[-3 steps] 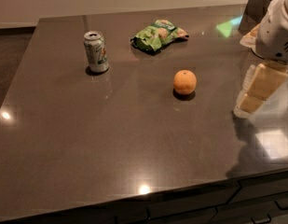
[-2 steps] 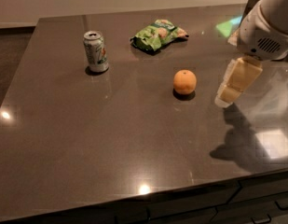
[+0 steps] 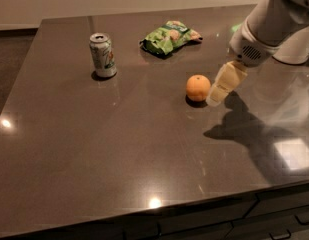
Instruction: Move orange near 7up can
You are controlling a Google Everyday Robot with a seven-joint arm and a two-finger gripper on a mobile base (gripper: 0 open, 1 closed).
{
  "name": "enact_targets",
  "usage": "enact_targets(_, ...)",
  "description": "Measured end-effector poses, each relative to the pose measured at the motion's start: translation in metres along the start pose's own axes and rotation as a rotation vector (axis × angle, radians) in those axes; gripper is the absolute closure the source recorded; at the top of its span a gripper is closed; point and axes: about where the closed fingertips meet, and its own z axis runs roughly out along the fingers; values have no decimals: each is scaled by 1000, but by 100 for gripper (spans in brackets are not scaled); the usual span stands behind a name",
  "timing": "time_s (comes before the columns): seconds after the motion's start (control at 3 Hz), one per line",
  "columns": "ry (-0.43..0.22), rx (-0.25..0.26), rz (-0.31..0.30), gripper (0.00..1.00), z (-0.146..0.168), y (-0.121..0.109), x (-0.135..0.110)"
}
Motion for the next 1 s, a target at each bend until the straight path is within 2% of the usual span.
enact_targets(0.33,-33,-22,37,0,24,-6,-8)
enact_targets(1.0,-78,-71,50,0,57,4,-27)
